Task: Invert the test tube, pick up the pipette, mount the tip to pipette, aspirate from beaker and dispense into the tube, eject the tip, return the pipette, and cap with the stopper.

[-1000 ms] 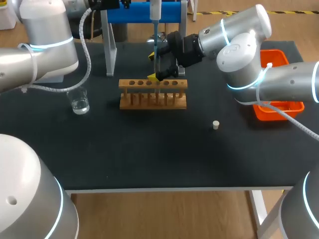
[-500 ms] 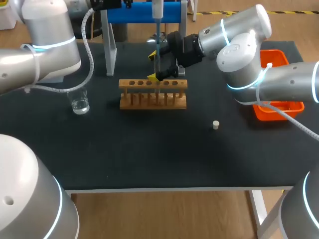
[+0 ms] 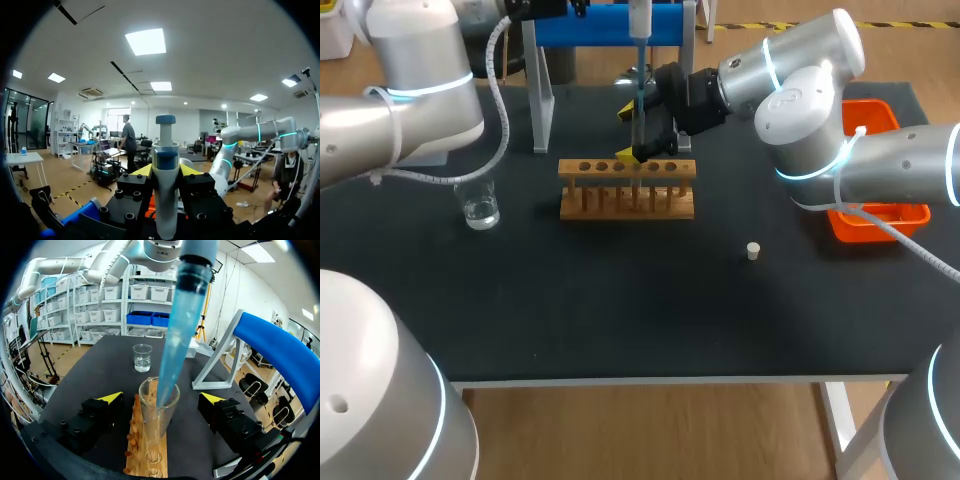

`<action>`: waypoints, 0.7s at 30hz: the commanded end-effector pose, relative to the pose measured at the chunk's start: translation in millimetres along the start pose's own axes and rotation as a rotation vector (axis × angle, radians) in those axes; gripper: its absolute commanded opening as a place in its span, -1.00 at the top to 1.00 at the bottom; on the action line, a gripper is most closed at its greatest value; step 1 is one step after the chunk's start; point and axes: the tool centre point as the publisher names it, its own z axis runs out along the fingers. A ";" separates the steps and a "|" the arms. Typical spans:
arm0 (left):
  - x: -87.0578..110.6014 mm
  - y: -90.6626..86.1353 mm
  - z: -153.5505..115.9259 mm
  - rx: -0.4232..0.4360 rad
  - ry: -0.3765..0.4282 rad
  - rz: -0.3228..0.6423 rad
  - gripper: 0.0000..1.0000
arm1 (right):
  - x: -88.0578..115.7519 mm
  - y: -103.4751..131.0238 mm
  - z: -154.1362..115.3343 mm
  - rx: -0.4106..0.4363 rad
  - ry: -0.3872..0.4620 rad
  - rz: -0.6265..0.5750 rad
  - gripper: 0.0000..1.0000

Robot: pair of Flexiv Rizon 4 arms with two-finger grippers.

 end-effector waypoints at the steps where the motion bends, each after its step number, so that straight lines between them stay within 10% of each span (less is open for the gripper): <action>1: 3.5 -0.7 -3.9 -0.006 -0.001 -0.003 1.00 | -0.6 0.6 -1.1 0.004 0.003 0.000 -1.00; 21: 5.2 7.9 -6.9 0.006 0.012 0.055 1.00 | -0.6 0.6 -1.1 0.004 0.003 0.000 -1.00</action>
